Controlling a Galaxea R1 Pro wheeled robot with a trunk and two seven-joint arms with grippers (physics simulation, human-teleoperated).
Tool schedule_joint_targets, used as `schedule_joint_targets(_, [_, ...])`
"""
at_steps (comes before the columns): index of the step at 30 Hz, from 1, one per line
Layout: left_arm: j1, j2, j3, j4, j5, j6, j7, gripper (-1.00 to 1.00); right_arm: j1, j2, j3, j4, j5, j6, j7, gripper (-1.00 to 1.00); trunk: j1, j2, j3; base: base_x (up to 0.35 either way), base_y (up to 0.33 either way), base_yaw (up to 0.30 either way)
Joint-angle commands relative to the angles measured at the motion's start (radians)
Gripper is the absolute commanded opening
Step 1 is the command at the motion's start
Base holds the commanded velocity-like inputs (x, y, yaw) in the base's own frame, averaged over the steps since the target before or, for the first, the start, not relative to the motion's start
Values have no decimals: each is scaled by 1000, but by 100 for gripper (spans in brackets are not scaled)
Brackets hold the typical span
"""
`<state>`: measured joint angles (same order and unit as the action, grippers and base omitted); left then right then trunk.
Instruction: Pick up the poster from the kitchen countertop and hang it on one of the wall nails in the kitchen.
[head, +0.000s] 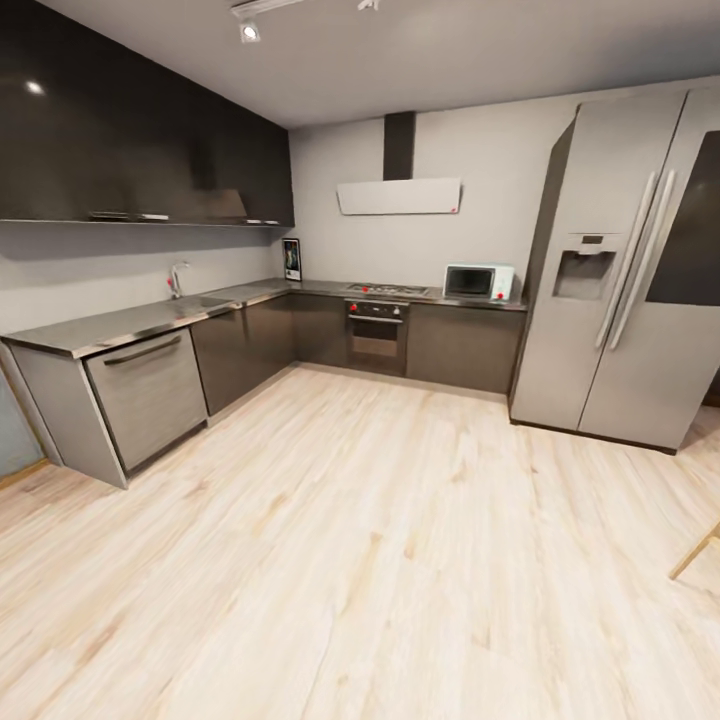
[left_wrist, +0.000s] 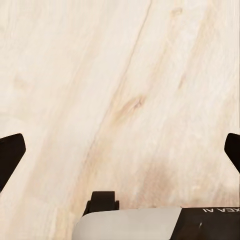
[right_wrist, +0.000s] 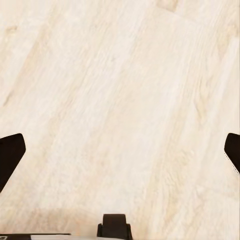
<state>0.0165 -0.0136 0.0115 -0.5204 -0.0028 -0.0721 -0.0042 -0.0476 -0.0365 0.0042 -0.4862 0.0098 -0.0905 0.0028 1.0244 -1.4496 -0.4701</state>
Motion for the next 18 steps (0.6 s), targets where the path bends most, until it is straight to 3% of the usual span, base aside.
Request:
schedule_joint_targets(1, [0,0,1,-1,0,-1,0,100,-1,0,0,1,1,-3,0,100,1,0,-1,341,0,0])
schedule_joint_targets(18, [0,1,1,-1,0,-1,0,100,-1,0,0,3,1,-3,0,100,1,0,-1,341,0,0])
